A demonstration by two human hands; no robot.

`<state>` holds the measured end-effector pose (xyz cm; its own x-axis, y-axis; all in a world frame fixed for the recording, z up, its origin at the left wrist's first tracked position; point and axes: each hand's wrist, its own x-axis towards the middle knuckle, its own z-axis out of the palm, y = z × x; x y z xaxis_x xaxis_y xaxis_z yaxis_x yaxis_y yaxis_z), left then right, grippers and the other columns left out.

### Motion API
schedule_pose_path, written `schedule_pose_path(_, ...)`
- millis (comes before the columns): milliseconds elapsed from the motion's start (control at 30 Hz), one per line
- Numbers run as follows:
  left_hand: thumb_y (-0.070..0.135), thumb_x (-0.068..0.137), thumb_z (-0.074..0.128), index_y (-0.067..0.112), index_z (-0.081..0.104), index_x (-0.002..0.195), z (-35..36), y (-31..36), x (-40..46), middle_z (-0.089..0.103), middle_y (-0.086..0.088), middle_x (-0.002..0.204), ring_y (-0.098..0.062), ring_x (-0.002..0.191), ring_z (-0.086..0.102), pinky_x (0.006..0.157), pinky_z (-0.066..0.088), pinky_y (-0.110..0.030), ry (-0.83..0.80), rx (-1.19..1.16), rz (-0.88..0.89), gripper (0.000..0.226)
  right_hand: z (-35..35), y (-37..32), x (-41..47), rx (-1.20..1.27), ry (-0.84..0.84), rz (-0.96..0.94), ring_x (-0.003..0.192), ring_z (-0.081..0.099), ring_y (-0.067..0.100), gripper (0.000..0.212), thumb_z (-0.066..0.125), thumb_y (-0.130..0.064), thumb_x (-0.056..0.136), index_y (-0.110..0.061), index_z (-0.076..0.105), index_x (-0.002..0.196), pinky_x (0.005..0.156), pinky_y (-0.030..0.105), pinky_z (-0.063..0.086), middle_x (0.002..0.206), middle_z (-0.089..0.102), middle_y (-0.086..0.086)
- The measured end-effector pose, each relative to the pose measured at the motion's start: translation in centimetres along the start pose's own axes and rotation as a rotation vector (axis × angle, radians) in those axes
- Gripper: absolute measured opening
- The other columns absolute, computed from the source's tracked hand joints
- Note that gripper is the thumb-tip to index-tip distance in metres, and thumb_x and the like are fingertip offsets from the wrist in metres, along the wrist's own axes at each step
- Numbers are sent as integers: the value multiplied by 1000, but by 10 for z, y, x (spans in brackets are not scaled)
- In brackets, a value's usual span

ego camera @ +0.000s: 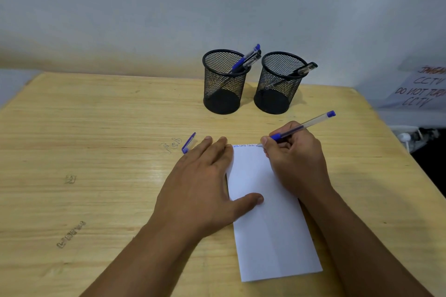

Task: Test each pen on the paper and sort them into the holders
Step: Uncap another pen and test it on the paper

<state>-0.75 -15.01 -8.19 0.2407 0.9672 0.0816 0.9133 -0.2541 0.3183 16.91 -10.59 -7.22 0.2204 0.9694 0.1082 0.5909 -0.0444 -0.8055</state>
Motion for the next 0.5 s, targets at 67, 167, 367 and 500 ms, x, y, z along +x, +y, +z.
schedule_pose_path(67,91,70,33,30,13,155,0,0,0,5,16,163,-6,149,-3,121,10,-33,0,-2,0,106,1,0,0,3,10,-8,70,64,5,13,68,-27,88,-15,63,93,61,12,45,76,67,-5)
schedule_pose_path(167,91,70,32,30,15,155,1,-1,1,7,15,163,-6,149,-2,121,11,-33,4,-4,5,106,0,0,-1,-4,17,-25,66,61,5,12,69,-24,88,-16,60,90,60,12,44,72,63,-6)
schedule_pose_path(367,90,70,35,30,15,154,1,0,0,7,15,163,-6,149,-2,121,12,-34,3,-9,2,106,-1,1,-1,53,26,4,74,67,11,14,69,-25,88,-14,62,93,67,20,52,79,70,1)
schedule_pose_path(500,91,70,35,30,14,154,1,0,1,6,16,162,-6,149,-2,121,12,-33,5,-9,-3,106,-1,1,0,52,38,29,76,68,14,17,68,-27,88,-12,63,94,67,21,52,81,71,2)
